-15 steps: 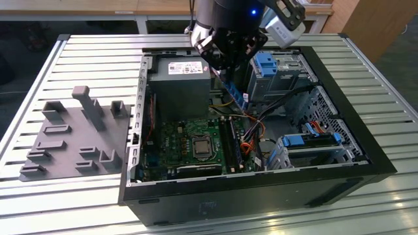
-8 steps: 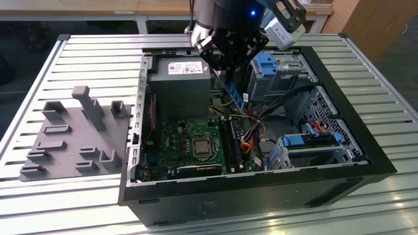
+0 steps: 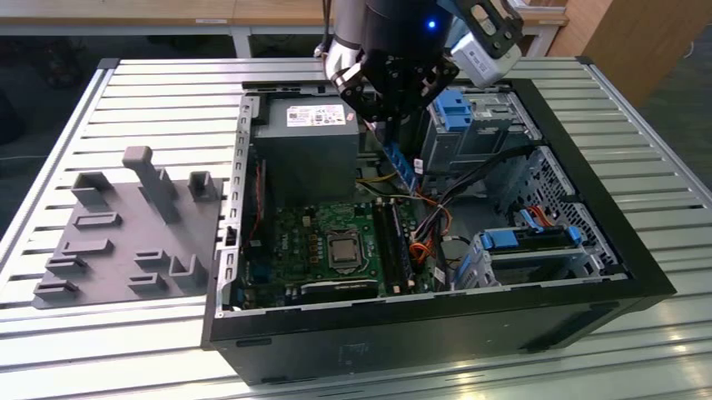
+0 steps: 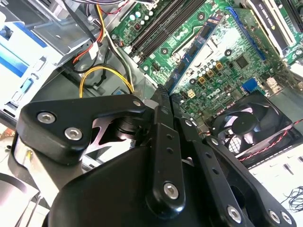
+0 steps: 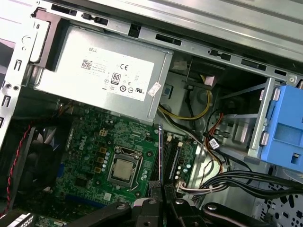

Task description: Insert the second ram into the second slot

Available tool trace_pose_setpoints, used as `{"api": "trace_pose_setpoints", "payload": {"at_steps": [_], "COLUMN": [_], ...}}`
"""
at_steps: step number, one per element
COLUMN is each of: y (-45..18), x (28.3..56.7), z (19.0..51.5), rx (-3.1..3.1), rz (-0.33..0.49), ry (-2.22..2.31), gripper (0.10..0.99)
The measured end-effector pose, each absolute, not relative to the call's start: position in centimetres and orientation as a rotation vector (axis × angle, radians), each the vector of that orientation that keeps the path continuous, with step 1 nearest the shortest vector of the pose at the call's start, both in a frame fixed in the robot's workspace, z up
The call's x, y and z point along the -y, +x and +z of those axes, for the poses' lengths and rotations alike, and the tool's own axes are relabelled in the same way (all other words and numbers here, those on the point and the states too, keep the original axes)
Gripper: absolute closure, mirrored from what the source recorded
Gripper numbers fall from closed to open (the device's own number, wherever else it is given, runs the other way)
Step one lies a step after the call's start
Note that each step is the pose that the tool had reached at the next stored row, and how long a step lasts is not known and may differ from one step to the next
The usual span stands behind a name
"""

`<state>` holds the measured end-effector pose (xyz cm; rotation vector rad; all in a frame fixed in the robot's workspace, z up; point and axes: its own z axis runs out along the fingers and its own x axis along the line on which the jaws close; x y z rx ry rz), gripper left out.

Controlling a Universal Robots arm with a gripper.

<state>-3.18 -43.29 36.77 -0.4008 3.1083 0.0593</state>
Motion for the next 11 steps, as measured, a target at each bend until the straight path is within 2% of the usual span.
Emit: {"api": "trace_pose_setpoints", "payload": {"at_steps": [11], "y": [-3.18], "x": [43.29], "z": [36.77], "rx": [-3.115], "rz": [0.059], "ry": [-0.341], "gripper": [0.953]}}
